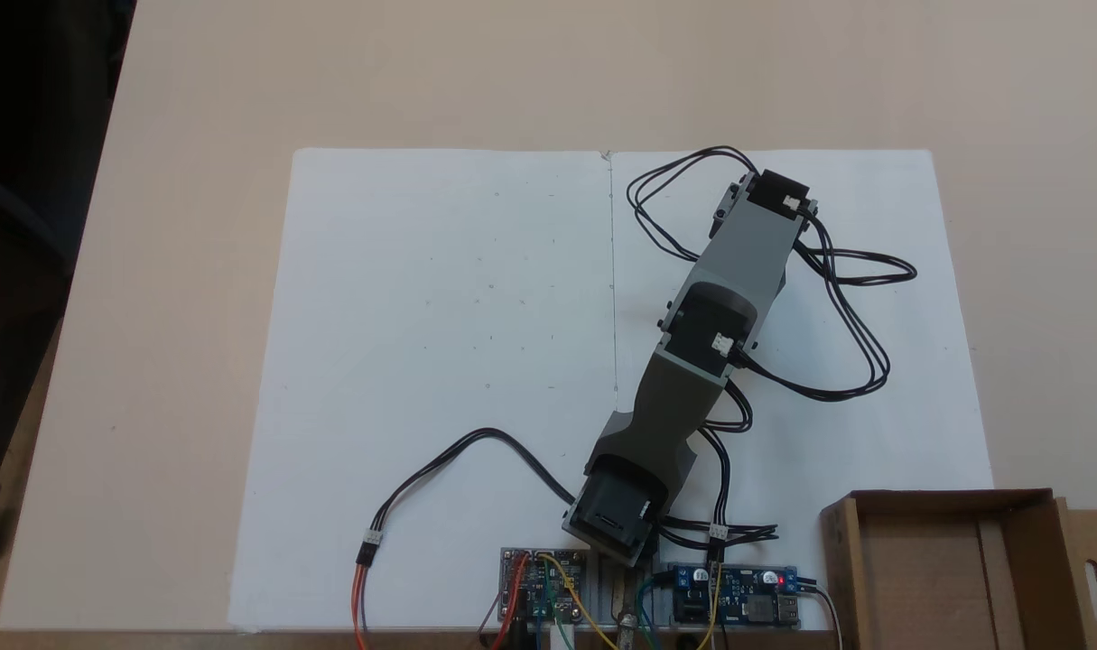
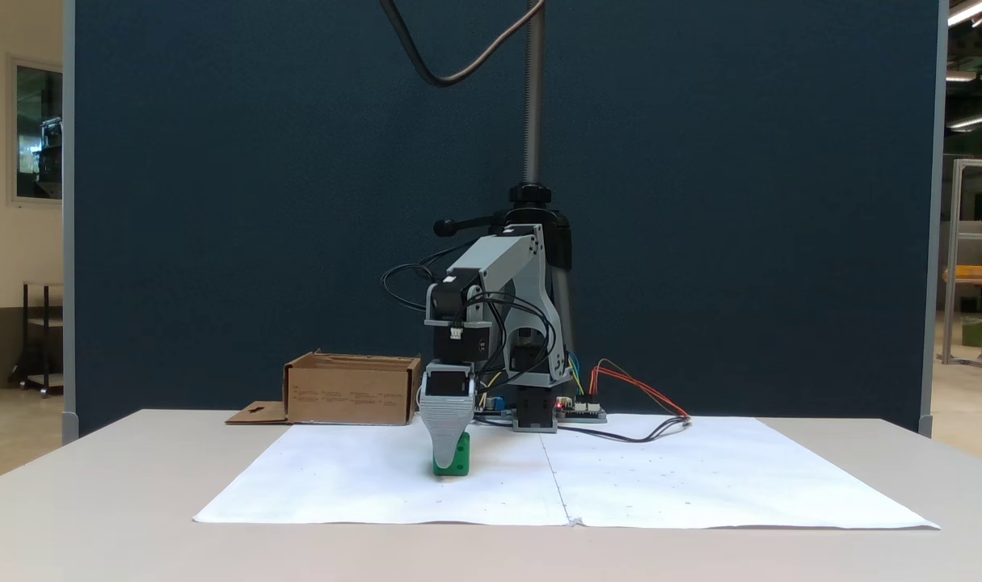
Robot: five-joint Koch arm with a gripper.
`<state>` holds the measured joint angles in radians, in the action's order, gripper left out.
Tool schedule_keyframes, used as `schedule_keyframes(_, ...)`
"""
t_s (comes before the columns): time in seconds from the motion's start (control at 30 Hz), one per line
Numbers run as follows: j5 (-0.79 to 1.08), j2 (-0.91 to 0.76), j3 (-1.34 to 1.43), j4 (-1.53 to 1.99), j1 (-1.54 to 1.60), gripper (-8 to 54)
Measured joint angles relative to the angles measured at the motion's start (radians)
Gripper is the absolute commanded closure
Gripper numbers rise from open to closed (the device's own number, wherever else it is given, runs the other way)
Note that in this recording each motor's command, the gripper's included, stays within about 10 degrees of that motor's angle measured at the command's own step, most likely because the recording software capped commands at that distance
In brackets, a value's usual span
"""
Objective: Grasp a green dice and put it in the bin.
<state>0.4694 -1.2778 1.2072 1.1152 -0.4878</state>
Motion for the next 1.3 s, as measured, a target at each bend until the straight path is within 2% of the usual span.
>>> schedule_keyframes(0.07,0.000,0.000,0.008,-0.005,0.000,9.1)
schedule_keyframes(0.17,0.000,0.000,0.021,-0.005,0.000,13.8)
schedule_keyframes(0.57,0.000,0.000,0.034,-0.040,0.000,14.0)
schedule_keyframes(0.63,0.000,0.000,0.046,-0.044,0.000,23.2)
schedule_keyframes(0.73,0.000,0.000,0.057,-0.061,0.000,33.3)
schedule_keyframes(0.77,0.000,0.000,0.057,-0.074,-0.003,34.1)
schedule_keyframes(1.13,0.000,-0.015,0.043,-0.075,-0.017,34.1)
schedule_keyframes(1.3,-0.012,-0.015,-0.268,0.176,-0.021,34.1)
